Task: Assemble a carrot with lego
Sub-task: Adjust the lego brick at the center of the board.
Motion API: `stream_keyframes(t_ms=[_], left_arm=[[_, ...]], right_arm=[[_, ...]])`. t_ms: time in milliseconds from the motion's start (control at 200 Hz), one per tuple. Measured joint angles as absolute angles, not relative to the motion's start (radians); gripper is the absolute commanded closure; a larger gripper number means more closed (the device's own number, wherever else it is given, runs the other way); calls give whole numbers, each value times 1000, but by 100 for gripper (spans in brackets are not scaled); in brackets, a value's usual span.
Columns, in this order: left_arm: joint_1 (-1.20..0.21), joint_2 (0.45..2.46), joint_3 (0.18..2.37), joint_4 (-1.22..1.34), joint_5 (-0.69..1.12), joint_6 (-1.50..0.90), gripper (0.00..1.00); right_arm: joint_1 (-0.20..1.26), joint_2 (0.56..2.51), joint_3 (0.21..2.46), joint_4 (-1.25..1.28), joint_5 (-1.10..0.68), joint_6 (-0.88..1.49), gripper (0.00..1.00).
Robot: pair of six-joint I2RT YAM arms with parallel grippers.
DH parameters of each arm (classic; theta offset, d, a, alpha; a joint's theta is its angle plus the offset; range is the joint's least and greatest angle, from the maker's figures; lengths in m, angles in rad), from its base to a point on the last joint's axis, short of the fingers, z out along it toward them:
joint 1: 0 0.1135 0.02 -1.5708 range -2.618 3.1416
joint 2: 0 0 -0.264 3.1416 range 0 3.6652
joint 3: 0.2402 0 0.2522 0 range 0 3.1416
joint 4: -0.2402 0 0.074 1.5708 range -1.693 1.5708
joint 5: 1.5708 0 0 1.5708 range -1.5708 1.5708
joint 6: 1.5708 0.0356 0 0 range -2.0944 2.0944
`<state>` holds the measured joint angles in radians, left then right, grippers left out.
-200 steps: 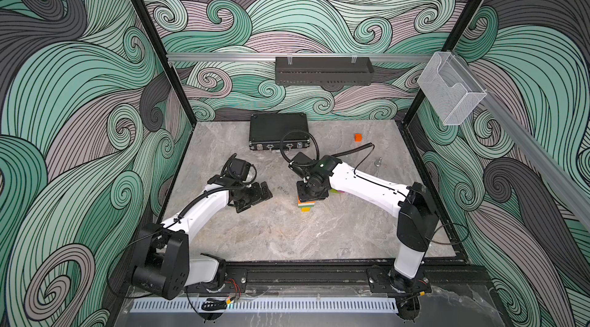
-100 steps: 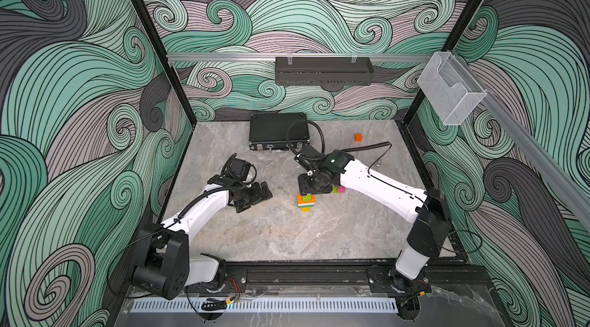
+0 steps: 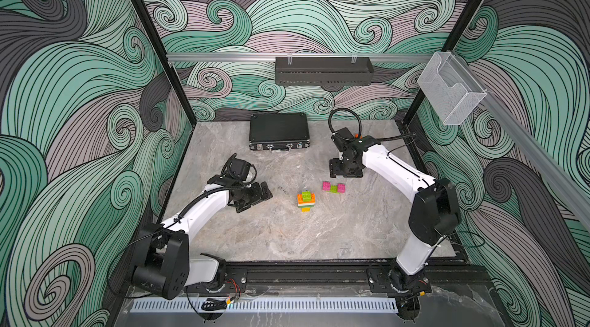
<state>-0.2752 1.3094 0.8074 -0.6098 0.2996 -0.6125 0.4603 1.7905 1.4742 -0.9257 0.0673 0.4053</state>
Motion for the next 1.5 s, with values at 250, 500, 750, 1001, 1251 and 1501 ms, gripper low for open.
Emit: stream_keyframes(t_ms=[250,500,750,1001,1251,1501], left_arm=[[-275,1312,807,-611,299,-612,1],[-275,1312,807,-614,298,-611,1],[-275,1312,807,-616,297,-609,1],[-275,1312,808,-616,297,-609,2],[-275,1312,808,-616,297,-609,1],[-275,1312,808,-616,297,-609,1]], right_arm=[[393,1912,1474,-808,-25,378,23],[385,1985,1444,-721,-107,385,23],[384,1980,1374,-683,-149,408,23],[395,1905,1271,-667,-171,436,23],[410,1779,1179,-633,-180,490,28],[410,1769,1169,-608,-197,509,32]])
